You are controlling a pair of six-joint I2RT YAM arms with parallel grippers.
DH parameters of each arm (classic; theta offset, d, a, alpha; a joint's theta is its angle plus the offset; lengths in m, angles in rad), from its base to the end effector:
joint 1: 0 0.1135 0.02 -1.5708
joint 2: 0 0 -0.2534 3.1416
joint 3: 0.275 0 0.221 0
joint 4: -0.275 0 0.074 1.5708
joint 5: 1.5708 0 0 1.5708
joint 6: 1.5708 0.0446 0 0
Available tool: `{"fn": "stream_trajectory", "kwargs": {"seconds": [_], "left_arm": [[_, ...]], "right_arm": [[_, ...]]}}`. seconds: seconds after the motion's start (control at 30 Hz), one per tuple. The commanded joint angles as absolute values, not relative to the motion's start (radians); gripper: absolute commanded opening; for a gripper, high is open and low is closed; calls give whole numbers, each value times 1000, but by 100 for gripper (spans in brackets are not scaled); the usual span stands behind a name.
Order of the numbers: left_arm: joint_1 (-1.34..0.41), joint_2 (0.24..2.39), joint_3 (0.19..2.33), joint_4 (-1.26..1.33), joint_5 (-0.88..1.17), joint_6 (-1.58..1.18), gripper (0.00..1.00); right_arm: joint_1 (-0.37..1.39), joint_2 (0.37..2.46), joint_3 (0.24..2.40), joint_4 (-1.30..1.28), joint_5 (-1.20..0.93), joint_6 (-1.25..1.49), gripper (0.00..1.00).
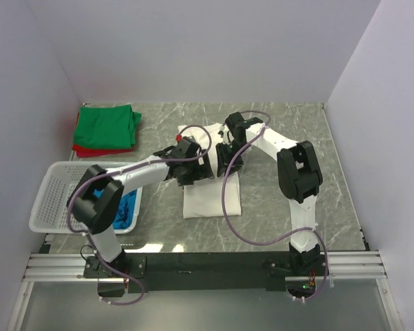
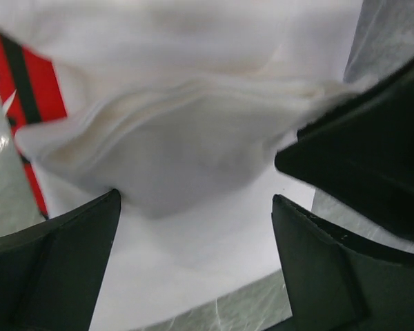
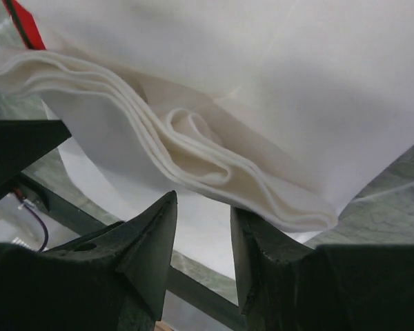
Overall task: Fold and stack the t-shirts
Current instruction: Fold the tshirt
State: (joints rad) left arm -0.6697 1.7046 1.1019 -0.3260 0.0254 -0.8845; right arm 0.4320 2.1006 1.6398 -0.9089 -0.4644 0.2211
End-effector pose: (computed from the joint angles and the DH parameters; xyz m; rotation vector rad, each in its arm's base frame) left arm 0.2612 -0.2083 0.1985 -0.2708 2.6151 -0.6369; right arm 0.3440 0.1806 0.1798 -0.3876 2.9812 0.7704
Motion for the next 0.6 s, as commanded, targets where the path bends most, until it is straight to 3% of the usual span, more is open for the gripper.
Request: {"fn": "stream_trajectory", "kwargs": {"seconds": [0.0,0.33,0.57], "left_arm": [[-643,1793,1198,-320,23,-845,96],[-558,1809,1233,-367,3,-831,97],[-571,1660,1129,-365,44,-835,98]], "right_arm": [[413,2103,1674,-870,-396,245,44],[379,2013,1646,-865,-361,238,48],[380,1813,1418,-832,-397,273,49]]}}
